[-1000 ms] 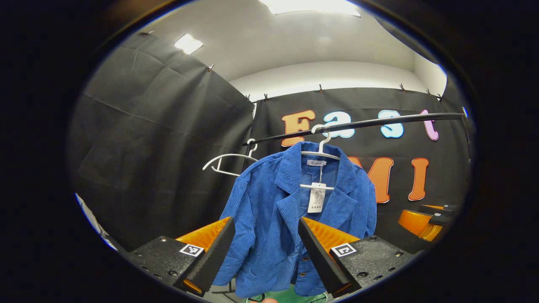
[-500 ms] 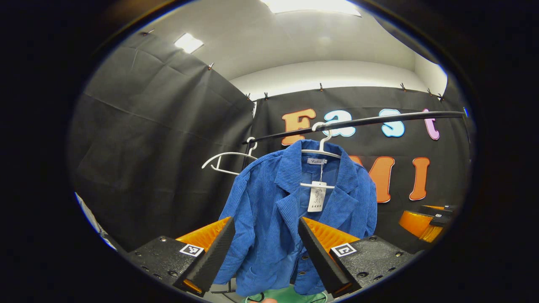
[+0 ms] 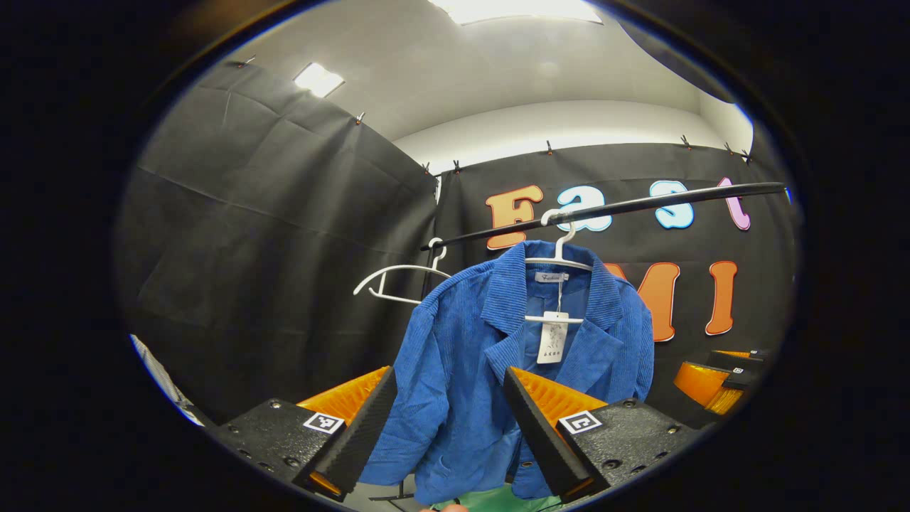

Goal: Grasp the clothes on the hanger with both hands and then place them into the laundry hamper below.

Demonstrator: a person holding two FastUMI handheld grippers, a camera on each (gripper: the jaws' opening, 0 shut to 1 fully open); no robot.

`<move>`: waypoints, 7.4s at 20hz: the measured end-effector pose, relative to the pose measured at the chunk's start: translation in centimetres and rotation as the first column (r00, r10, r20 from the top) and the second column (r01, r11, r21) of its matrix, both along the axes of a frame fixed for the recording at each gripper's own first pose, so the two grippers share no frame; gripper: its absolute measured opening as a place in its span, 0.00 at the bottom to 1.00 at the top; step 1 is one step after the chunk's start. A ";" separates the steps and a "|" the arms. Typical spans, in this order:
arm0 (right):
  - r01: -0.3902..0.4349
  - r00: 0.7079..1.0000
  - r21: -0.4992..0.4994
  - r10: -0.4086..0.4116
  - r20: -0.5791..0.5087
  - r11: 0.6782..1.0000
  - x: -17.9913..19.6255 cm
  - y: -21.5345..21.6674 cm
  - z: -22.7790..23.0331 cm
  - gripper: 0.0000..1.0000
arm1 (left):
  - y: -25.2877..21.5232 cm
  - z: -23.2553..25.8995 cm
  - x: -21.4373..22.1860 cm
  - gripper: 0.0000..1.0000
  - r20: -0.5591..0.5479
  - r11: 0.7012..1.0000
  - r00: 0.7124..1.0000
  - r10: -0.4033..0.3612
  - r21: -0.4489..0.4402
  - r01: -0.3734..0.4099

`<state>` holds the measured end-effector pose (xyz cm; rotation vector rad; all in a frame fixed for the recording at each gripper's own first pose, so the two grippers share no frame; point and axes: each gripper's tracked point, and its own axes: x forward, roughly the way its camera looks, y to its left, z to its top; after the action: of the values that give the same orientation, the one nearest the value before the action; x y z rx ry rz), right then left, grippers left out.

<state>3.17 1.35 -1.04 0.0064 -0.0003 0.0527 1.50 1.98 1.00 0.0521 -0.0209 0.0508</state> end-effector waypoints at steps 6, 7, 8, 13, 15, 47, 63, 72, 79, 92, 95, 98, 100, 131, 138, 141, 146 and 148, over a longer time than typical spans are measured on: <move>-0.050 0.997 -0.029 0.052 0.057 0.998 5.1 3.9 0.9 0.89 | 3.0 0.9 0.4 0.92 0.010 0.999 0.999 0.040 0.020 -0.040; -0.057 0.997 -0.029 0.059 0.054 0.998 6.4 4.7 0.6 0.98 | 3.7 0.8 0.3 0.95 0.002 0.998 0.999 0.053 0.017 -0.053; -0.060 0.997 -0.021 0.061 0.053 0.998 7.9 5.5 0.2 0.98 | 4.4 0.7 0.3 0.98 -0.006 0.998 0.998 0.067 0.014 -0.067; 0.051 0.997 -0.031 -0.049 0.057 0.998 15.3 6.5 -1.1 0.98 | 7.9 0.8 -0.3 0.92 -0.012 0.991 0.991 0.131 0.032 -0.130; 0.130 0.991 -0.015 -0.129 0.033 0.991 17.1 6.2 -2.3 0.98 | 9.0 0.9 -0.5 0.92 -0.009 0.988 0.988 0.153 0.033 -0.153; -0.148 0.986 -0.085 0.153 0.062 0.985 3.4 1.8 4.6 0.09 | -6.0 -9.1 10.3 0.92 -0.127 0.968 0.964 -0.236 -0.123 0.220; -0.178 0.982 -0.071 0.181 0.045 0.982 3.3 1.6 5.0 0.09 | -2.6 -10.5 16.8 0.57 -0.058 0.996 0.995 -0.085 0.005 0.085; -0.133 0.990 -0.104 0.136 0.024 0.986 4.4 0.1 2.8 0.09 | 1.6 -4.5 11.4 0.02 -0.075 0.989 0.996 -0.051 0.138 0.061; -0.152 0.988 -0.094 0.154 0.009 0.984 5.5 1.1 1.6 0.09 | 3.3 1.1 9.1 0.05 -0.122 0.990 0.988 -0.099 0.092 0.111; -0.115 0.991 -0.054 0.119 0.064 0.992 5.3 1.6 2.1 0.09 | 6.1 15.8 12.0 0.02 0.101 0.971 0.990 -0.094 0.230 0.069; -0.105 0.991 -0.042 0.108 0.078 0.994 5.2 1.3 2.6 0.09 | 6.7 18.3 14.7 0.02 0.138 0.959 0.986 -0.093 0.278 0.052; -0.098 0.991 -0.035 0.101 0.092 0.995 5.4 1.2 3.1 0.09 | 6.8 19.5 17.6 0.01 0.149 0.936 0.984 -0.099 0.349 0.041; -0.099 0.990 -0.026 0.101 0.094 0.995 5.2 1.4 3.2 0.09 | 6.3 19.4 19.7 0.02 0.134 0.929 0.981 -0.139 0.361 0.082; 0.016 0.981 -0.064 -0.003 0.194 0.998 5.6 -1.0 7.1 0.09 | 9.7 -1.5 28.1 0.06 -0.122 0.939 0.939 -0.321 -0.167 0.300; 0.133 0.964 -0.058 -0.116 0.239 0.989 6.7 -4.2 9.1 0.09 | 8.9 -4.1 21.7 0.04 -0.117 0.954 0.953 -0.280 -0.148 0.262; 0.274 0.936 -0.090 -0.244 0.252 0.957 7.5 -7.1 9.4 0.09 | 7.1 -4.7 19.2 0.04 -0.154 0.949 0.939 -0.309 -0.121 0.292; 0.406 0.901 -0.150 -0.368 0.232 0.901 8.0 -10.9 8.7 0.09 | 4.5 -7.1 15.6 0.04 -0.221 0.944 0.918 -0.331 -0.091 0.318; 0.418 0.900 -0.124 -0.392 0.191 0.900 7.4 -12.6 7.6 0.09 | 3.0 -8.4 14.2 0.04 -0.248 0.936 0.902 -0.353 -0.114 0.334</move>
<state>10.59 -11.26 6.55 -0.1618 -0.1608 -0.3678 15.72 4.97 -7.38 -0.0154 0.2408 -0.3108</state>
